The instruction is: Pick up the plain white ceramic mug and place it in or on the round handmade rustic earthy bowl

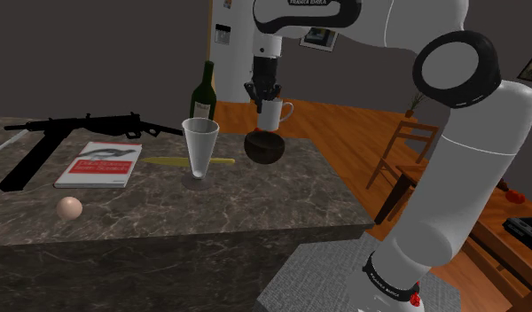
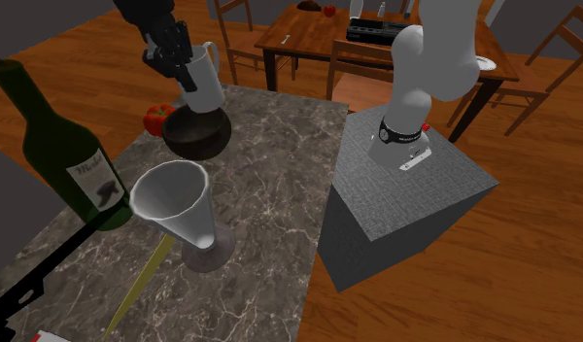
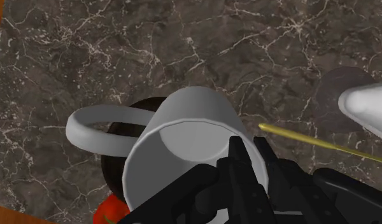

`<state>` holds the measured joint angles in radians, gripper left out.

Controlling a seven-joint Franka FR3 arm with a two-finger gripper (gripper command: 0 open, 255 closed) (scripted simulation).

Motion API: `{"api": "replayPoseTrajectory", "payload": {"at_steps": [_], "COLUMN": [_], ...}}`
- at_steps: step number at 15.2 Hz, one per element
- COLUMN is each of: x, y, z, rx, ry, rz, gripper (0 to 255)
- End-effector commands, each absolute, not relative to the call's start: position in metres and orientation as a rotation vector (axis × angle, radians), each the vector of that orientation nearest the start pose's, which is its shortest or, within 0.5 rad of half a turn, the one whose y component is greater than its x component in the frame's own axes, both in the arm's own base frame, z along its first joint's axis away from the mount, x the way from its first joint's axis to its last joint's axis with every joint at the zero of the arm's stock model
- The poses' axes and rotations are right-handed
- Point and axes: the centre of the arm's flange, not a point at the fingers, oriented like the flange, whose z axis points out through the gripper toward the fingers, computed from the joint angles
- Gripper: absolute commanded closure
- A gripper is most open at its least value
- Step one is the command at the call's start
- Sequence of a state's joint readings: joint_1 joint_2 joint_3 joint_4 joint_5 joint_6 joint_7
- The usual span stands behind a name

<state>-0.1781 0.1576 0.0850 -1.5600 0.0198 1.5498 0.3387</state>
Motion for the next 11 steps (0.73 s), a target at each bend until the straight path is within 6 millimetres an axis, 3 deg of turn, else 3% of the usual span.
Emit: {"api": "replayPoseTrajectory", "payload": {"at_steps": [1,6,11], "x": [0.595,0.610,0.610], "y": [-0.082,-0.151,-0.151], "z": [0.539,0.543,0.516], "rx": [-3.046,-3.046,-3.046], "ry": [0.668,0.668,0.668], "rz": [0.266,0.266,0.266], "gripper": [255,255,255]}}
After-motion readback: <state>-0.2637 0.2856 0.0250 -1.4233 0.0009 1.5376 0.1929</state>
